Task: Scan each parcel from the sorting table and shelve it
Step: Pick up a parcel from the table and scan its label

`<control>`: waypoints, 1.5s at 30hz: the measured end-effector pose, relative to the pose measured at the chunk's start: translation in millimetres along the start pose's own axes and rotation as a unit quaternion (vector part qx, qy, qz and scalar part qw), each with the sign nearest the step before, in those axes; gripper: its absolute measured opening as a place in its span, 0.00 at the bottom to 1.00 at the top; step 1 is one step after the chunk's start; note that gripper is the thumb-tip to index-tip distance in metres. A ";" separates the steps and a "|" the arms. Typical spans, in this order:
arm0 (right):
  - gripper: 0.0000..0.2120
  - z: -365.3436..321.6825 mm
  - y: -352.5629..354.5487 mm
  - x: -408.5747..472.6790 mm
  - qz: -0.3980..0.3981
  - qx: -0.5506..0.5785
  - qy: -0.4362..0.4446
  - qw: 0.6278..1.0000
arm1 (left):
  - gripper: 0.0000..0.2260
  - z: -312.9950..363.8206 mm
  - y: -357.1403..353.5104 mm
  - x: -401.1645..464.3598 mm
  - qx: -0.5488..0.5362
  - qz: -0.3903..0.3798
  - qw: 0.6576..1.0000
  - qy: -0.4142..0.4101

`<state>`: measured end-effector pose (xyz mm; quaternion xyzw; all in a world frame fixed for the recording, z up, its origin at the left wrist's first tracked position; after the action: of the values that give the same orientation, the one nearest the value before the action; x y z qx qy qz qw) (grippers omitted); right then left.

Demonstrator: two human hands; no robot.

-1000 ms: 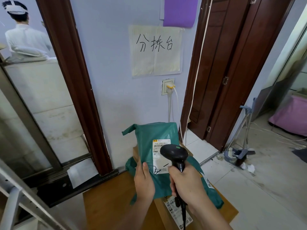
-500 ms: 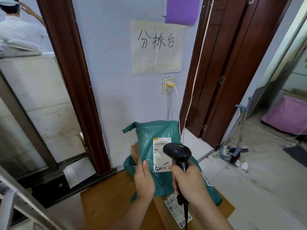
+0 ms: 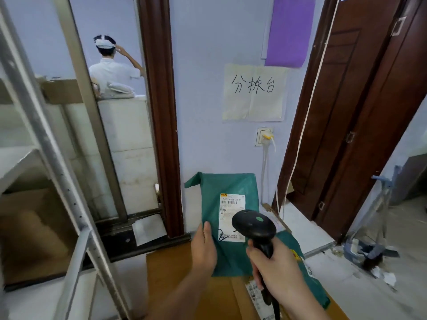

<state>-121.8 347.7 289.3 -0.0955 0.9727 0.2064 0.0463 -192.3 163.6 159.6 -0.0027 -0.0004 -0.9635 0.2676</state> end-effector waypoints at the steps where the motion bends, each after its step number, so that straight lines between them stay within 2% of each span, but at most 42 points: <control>1: 0.03 1.4 -1.3 -6.6 -0.012 -0.012 0.012 1.000 | 0.15 1.7 8.2 -9.7 -0.002 0.009 1.000 -0.003; 6: 0.06 11.0 -7.1 -56.3 -0.086 -0.028 0.052 0.995 | 0.23 3.2 53.0 -72.2 0.023 0.077 0.997 0.003; 11: 0.05 14.1 -13.8 -120.9 -0.152 -0.002 0.065 0.986 | 0.19 4.7 96.6 -153.2 0.012 0.141 0.990 -0.008; 18: 0.07 7.5 -39.0 -193.3 -0.215 -0.009 0.096 0.972 | 0.18 15.8 158.5 -246.8 0.054 0.209 0.976 -0.042; 24: 0.12 -5.2 -76.7 -260.5 -0.263 -0.003 0.109 0.959 | 0.16 19.7 217.5 -311.8 0.080 0.227 0.969 -0.063; 32: 0.04 -10.9 -158.0 -354.2 -0.309 0.024 0.111 0.944 | 0.16 7.2 317.8 -409.0 0.079 0.247 0.964 -0.060; 45: 0.05 -53.1 -298.1 -463.3 -0.441 0.013 0.143 0.886 | 0.14 2.8 510.0 -525.2 0.073 0.455 0.887 -0.022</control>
<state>389.4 135.8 280.6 -0.5426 0.8289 0.1362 -0.0056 520.7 -2.6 159.2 -0.0040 -0.0754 -0.7329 0.6762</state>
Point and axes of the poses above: each hand's wrist, its own x-axis towards the middle knuckle, its own y-axis out of the back of the hand, z = x × y, the point moved 5 cm from there along x, towards the middle knuckle, and after that the axes turned 5 degrees about -y, right-handed, at the moved point
